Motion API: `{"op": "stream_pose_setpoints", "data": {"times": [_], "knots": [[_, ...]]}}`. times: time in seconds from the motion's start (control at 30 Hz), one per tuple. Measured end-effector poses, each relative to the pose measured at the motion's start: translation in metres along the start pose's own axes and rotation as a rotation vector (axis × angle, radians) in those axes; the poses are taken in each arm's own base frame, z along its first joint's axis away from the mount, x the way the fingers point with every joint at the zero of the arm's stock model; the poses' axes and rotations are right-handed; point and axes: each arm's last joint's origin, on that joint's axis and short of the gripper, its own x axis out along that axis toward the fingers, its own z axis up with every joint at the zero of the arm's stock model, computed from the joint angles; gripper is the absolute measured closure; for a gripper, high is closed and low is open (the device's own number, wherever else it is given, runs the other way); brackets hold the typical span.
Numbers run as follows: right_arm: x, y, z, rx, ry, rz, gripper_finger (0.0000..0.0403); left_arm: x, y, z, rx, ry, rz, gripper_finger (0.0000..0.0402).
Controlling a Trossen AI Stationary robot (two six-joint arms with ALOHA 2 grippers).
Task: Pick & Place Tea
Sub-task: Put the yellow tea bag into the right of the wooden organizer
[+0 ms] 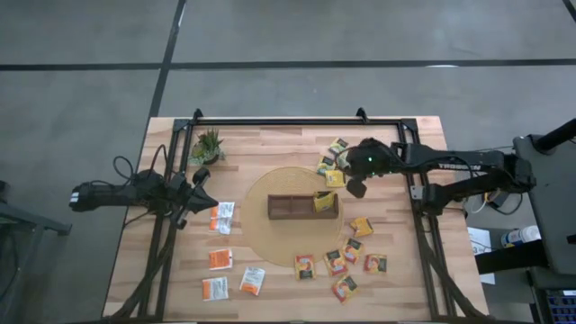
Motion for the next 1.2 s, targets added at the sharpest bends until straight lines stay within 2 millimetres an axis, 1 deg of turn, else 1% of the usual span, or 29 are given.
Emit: {"op": "stream_pose_setpoints", "data": {"times": [0.13, 0.23, 0.43, 0.6, 0.73, 0.87, 1.03, 1.2], "knots": [[-0.007, 0.021, 0.001, -0.079, 0.031, 0.047, 0.0394, 0.0, 0.0, 0.0, 0.0, 0.0, 0.0, 0.0402], [-0.013, 0.036, 0.001, -0.16, 0.092, 0.011, 0.0394, 0.0, 0.0, 0.0, 0.0, 0.0, 0.0, 0.0402], [-0.022, 0.076, 0.009, -0.415, 0.165, -0.067, 0.0394, 0.0, 0.0, 0.0, 0.0, 0.0, 0.0, 0.0402], [-0.021, 0.11, 0.014, -0.65, 0.246, -0.165, 0.0394, 0.0, 0.0, 0.0, 0.0, -0.001, 0.0, 0.0402], [-0.012, 0.133, 0.012, -0.833, 0.355, -0.274, 0.0394, 0.0, 0.0, 0.0, 0.0, -0.001, -0.001, 0.0402], [0.003, 0.152, 0.01, -0.977, 0.467, -0.378, 0.0394, 0.0, 0.0, 0.0, 0.0, 0.0, 0.0, 0.0402], [0.023, 0.17, 0.005, -1.167, 0.578, -0.522, 0.0394, 0.0, 0.0, 0.0, 0.0, 0.0, 0.0, 0.0402], [0.041, 0.184, -0.001, -1.332, 0.626, -0.643, 0.0394, 0.0, 0.0, 0.0, 0.0, 0.0, 0.0, 0.0402]]}}
